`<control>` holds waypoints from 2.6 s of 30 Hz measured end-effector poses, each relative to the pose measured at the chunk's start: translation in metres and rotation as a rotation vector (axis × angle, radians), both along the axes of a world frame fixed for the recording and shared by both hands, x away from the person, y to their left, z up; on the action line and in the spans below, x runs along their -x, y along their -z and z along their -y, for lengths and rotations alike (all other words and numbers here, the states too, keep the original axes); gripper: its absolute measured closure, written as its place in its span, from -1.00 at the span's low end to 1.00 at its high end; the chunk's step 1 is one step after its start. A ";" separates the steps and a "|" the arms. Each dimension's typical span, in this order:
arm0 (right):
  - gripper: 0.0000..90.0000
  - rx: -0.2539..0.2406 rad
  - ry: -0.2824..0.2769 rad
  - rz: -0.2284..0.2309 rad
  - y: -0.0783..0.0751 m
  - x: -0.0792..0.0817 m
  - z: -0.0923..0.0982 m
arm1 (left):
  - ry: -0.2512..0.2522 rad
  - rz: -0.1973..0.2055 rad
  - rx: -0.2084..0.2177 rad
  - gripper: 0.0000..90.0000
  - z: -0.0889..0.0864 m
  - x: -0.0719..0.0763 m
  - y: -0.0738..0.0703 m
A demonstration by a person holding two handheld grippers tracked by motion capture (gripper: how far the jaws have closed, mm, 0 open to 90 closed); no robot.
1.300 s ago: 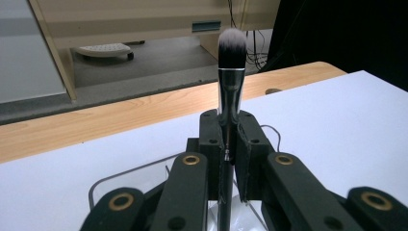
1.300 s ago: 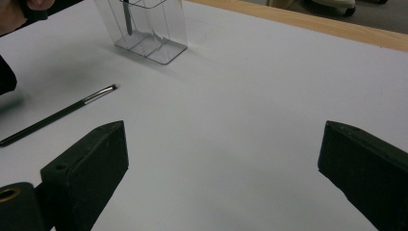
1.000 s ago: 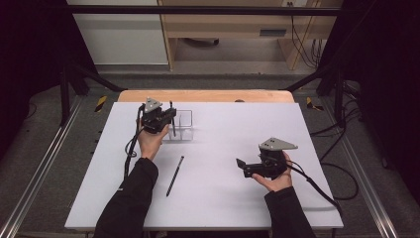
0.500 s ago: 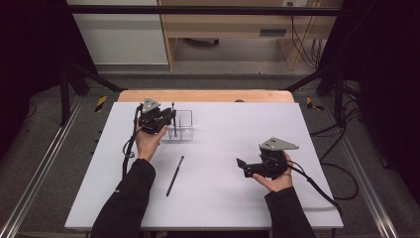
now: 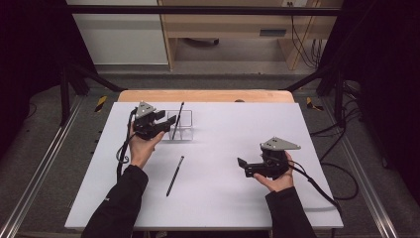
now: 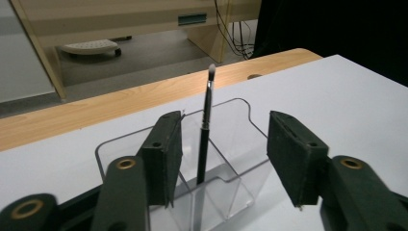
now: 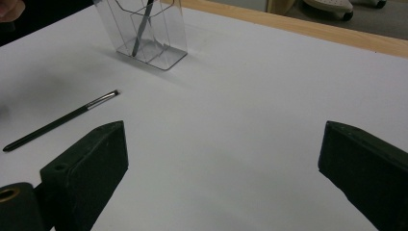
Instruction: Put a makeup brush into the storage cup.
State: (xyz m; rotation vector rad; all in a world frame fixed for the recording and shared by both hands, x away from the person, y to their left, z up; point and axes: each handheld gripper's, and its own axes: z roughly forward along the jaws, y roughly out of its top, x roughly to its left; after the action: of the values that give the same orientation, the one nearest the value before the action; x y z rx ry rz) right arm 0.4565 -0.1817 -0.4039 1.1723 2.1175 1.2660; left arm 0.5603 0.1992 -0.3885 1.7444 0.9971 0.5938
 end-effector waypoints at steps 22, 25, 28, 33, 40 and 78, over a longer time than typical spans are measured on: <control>-0.91 -0.005 0.010 0.012 -0.003 0.002 0.003 | 0.041 -0.015 0.006 -0.55 -0.016 0.050 -0.003; -0.91 -0.004 0.011 0.012 -0.004 0.002 0.003 | 0.040 -0.023 -0.003 -0.57 -0.018 0.056 0.001; -0.91 -0.003 0.010 0.012 -0.004 0.003 0.003 | 0.039 -0.027 -0.001 -0.59 -0.021 0.062 0.004; -0.91 -0.007 0.013 0.015 -0.005 0.004 0.004 | 0.043 -0.044 -0.003 -0.64 -0.024 0.072 0.007; -0.92 -0.007 0.021 0.021 -0.007 0.007 0.007 | 0.043 -0.067 -0.042 -0.67 -0.024 0.083 0.012; -0.91 -0.013 0.031 0.014 -0.005 0.008 0.013 | 0.124 -0.264 -0.254 -0.45 0.010 0.091 0.059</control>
State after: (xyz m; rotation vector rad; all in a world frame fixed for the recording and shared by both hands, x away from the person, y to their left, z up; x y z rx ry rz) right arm 0.4481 -0.1943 -0.3989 1.1931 2.0762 1.2723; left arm 0.4690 0.1896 -0.4473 2.1354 1.0168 0.4322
